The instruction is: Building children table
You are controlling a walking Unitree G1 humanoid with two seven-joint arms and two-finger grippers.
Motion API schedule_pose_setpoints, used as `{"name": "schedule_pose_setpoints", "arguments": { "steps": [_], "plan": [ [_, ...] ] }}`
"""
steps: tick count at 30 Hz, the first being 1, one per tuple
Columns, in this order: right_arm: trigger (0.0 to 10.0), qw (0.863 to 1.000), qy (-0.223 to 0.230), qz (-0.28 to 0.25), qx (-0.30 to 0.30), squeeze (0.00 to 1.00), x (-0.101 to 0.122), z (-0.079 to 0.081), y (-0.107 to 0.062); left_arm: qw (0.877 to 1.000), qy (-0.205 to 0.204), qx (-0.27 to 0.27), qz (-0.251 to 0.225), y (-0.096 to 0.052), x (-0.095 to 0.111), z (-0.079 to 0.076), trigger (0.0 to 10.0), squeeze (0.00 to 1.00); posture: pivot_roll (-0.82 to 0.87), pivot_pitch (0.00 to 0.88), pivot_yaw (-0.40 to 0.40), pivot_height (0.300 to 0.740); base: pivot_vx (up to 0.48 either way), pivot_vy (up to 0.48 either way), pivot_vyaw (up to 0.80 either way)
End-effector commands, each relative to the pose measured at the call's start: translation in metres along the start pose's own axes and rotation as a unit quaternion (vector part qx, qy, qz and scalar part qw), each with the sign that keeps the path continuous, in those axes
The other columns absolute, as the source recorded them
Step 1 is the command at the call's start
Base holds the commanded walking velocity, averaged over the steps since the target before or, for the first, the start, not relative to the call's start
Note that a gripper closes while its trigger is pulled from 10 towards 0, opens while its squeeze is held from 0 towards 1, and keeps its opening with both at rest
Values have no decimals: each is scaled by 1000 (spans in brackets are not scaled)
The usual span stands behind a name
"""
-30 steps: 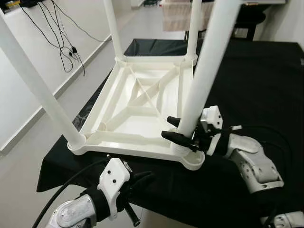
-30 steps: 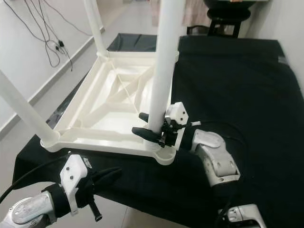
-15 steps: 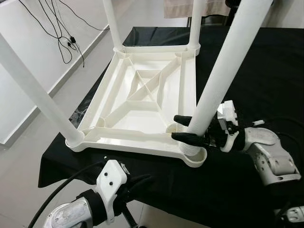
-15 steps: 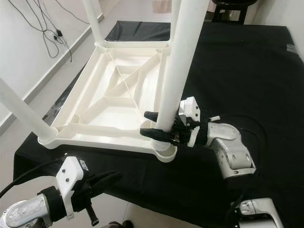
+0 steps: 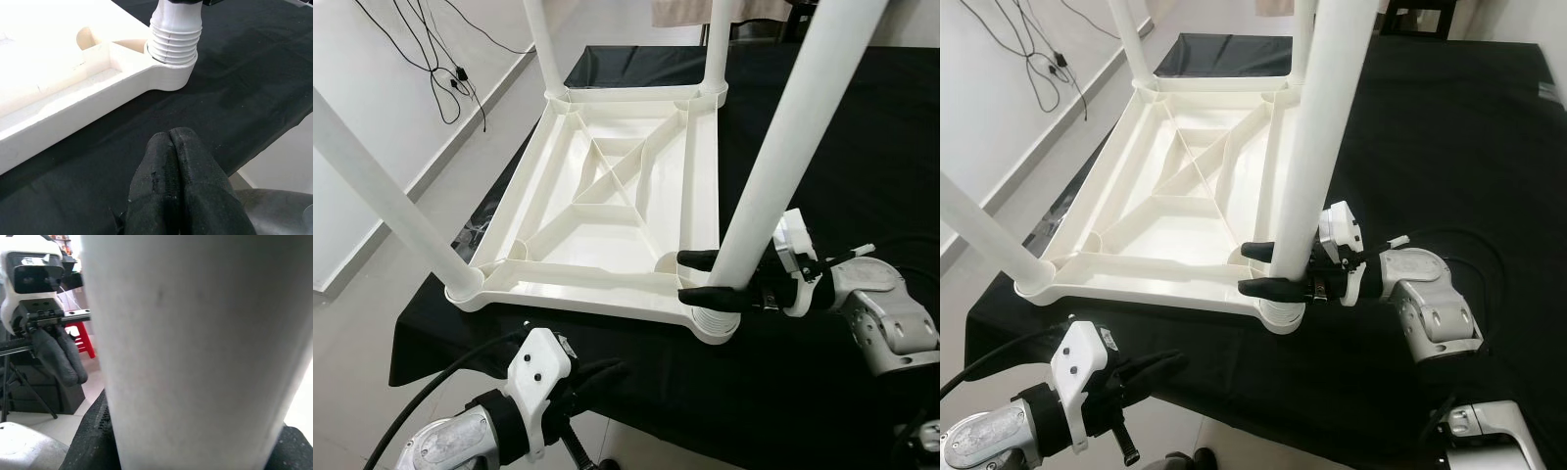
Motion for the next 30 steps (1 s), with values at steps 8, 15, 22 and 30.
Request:
{"name": "schedule_pose_setpoints", "arguments": {
  "steps": [8,15,22,30],
  "plan": [
    [10000,997,13,63,44,0,-40,16,21,1000,-2,-6,13,-3,-3,0,10000,0,107,254,111,740,0,0,0],
    [10000,989,-4,115,93,0,-55,32,26,1000,-1,-7,14,-3,-3,0,10000,0,104,256,110,740,0,0,0],
    [10000,980,-22,168,106,0,-70,34,27,1000,0,-7,15,-3,-4,0,10000,0,103,254,109,740,0,0,0],
    [10000,987,20,134,86,0,-59,28,29,1000,-3,-7,14,-3,-4,-2,10000,0,94,252,102,740,0,0,0]
  ]
}}
Point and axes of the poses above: a point about 5 cm out from each wrist's last joint towards the gripper, its own y axis pointing out of the wrist towards the gripper, its own x axis along the axis of the wrist's last joint, z = x × y, the point moved 6 cm from there along y, pointing out of the wrist towards the gripper, and after that the axes turned 13 degrees about y, right-handed, at the moved point
